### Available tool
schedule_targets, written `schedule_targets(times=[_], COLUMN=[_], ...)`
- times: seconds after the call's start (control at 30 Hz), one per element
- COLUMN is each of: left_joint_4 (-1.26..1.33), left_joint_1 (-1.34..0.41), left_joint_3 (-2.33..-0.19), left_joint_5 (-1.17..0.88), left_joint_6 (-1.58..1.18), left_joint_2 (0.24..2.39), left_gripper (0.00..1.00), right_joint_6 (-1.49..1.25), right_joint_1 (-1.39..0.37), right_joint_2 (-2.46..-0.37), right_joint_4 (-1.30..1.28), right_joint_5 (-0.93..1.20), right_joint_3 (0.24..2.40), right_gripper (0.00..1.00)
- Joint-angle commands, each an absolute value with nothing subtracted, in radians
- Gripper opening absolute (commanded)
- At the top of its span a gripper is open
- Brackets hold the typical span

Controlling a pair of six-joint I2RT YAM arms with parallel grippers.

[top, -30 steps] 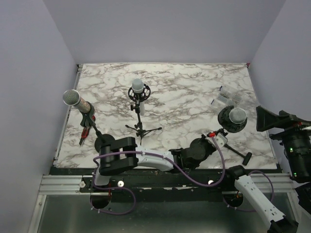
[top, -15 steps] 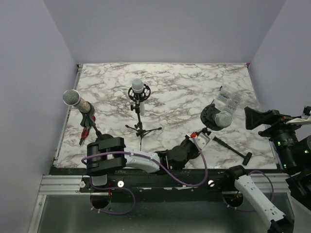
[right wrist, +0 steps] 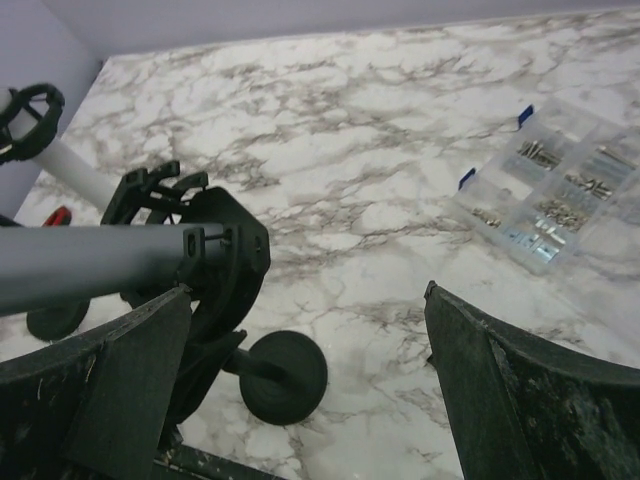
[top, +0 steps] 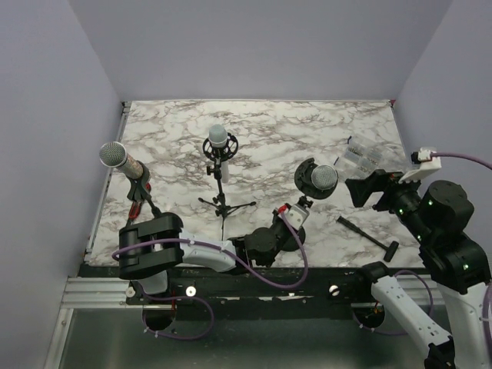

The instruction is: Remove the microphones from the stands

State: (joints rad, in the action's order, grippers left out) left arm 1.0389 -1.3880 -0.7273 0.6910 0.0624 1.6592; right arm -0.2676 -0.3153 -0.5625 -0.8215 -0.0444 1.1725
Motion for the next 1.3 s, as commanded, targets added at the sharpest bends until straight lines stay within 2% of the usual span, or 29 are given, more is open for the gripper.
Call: schedule_targets(times=[0.0,0.13,0.43,0.57,0.63,0.77,1.27], left_joint_4=[1.014,1.011,0.937,0.893,0.886,0.894,0.878], left_joint_1=[-1.362,-1.356,-1.347,-1.346,-1.345,-1.345,-1.346], left_joint_3=[-0.66,-0.64,-0.656,-0.667,-0.667,-0.661,-0.661], left_joint_5=[0.692,0.668,0.667,0.661,0.661,0.66,0.655], left_joint_6=[0.075,0.054,0.005,-0.04,-0.051,-0.061,-0.089], left_joint_2=[1.628,1.619,1.618,1.602,1.6,1.606,1.597], left_gripper=[0.0,0.0,0.0,0.04,0.04,0.04,0.04], right_joint_6=[-0.236,-0.179,-0.151,-0.095,-0.074,-0.02,0.125], right_joint_1=[-0.321,-0.321,-0.321,-0.324,-0.323,-0.324,-0.323], right_joint_2=[-0.61,-0.628,-0.622,-0.588,-0.558,-0.531,-0.635], right_joint_4=[-0.758,-0.721,-0.663,-0.613,-0.528,-0.423,-0.01], right_joint_5=[0.141,0.276,0.346,0.44,0.512,0.515,0.73], right_joint_3=[1.11,1.073,1.036,1.026,0.995,0.973,0.876], right_gripper=[1.0,1.0,1.0,1.0,1.0,1.0,1.0])
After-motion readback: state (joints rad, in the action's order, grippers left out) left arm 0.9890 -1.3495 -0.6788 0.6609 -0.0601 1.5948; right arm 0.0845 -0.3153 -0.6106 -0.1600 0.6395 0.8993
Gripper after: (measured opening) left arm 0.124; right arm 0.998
